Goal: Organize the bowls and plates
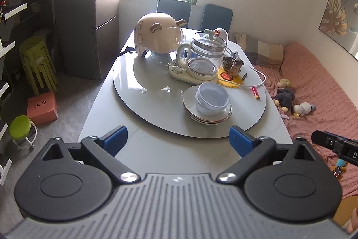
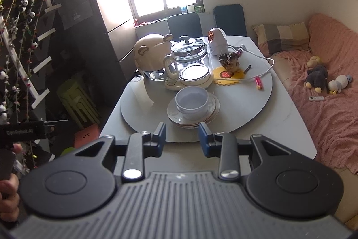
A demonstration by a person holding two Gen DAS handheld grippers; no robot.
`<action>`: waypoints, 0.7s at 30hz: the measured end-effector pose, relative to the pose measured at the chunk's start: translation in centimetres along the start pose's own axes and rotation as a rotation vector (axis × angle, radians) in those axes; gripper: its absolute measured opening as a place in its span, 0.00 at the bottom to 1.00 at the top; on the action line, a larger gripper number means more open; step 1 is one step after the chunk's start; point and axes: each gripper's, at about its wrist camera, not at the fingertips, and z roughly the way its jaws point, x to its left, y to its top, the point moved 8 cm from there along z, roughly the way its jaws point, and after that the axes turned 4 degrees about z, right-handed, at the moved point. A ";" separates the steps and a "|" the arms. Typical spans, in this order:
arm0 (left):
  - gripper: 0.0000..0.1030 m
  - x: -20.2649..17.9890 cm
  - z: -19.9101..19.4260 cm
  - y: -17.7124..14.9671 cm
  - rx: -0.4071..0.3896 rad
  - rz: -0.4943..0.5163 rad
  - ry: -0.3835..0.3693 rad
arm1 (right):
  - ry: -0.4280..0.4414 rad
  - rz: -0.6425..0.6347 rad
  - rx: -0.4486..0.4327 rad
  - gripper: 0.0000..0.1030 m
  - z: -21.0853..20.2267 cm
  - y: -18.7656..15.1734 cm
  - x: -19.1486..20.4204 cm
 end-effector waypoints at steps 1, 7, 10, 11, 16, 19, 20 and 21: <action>0.96 0.0 -0.2 0.0 -0.002 0.000 -0.006 | 0.001 0.001 0.001 0.43 0.1 0.0 0.0; 0.96 -0.1 -0.5 -0.1 -0.003 0.034 -0.005 | 0.001 -0.001 -0.017 0.64 0.0 0.1 0.4; 0.96 0.0 -0.4 0.0 0.002 0.021 -0.017 | -0.010 0.000 -0.018 0.65 -0.2 0.0 0.3; 0.96 0.1 -0.4 0.0 0.002 0.020 -0.022 | -0.015 -0.005 -0.020 0.66 -0.1 0.1 0.2; 0.96 -0.2 -0.3 0.2 0.004 0.034 -0.034 | -0.023 0.015 -0.028 0.95 0.2 0.5 -0.6; 0.96 -0.1 -0.2 -0.1 0.013 0.035 -0.044 | -0.029 0.030 -0.049 1.00 0.0 0.8 -0.9; 0.96 0.0 -0.2 -0.2 0.016 0.033 -0.046 | -0.033 0.033 -0.054 1.00 -0.1 0.9 -1.0; 0.96 0.0 -0.1 -0.2 0.019 0.031 -0.049 | -0.037 0.033 -0.059 1.00 -0.1 0.9 -1.0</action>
